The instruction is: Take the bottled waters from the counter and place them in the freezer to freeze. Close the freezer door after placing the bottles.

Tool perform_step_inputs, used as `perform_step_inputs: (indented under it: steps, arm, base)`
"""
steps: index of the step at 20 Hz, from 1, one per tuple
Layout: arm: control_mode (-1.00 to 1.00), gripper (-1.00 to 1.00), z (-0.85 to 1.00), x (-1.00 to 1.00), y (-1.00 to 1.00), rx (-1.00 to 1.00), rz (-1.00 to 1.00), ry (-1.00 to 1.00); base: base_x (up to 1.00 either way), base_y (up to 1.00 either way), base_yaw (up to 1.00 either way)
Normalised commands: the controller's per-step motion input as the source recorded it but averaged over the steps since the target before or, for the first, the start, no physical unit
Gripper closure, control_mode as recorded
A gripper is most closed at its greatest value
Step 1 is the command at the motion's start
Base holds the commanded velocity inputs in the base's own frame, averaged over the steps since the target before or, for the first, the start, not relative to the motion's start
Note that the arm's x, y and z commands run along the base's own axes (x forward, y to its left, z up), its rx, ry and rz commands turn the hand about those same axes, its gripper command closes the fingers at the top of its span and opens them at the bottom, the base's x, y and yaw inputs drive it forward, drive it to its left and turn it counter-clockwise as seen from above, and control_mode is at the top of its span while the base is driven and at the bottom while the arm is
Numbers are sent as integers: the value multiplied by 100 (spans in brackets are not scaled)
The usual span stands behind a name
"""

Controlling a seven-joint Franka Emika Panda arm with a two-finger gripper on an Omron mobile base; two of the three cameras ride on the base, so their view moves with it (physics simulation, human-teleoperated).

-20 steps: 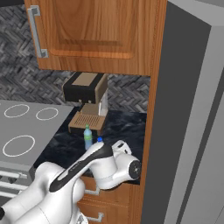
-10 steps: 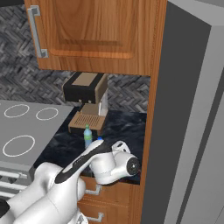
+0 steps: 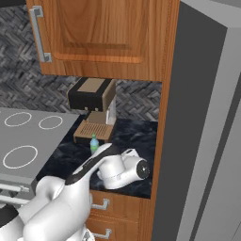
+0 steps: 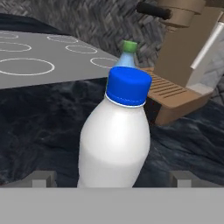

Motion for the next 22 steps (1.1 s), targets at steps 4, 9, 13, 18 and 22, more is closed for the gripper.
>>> perform_step_inputs:
  steps: [4,9,13,18,22]
  arm:
    - [-100,-100,-3,6,0,2,0,5]
    - [-100,-100,-7,5,0,5,0,6]
    - [-100,-100,0,0,0,2,0,0]
    - [-100,-100,0,0,4,0,3,0]
    - [-100,-100,0,0,9,0,3,0]
  base:
    - [0,0,0]
    - [0,0,0]
    - [0,0,0]
    - [0,0,0]
    - [0,0,0]
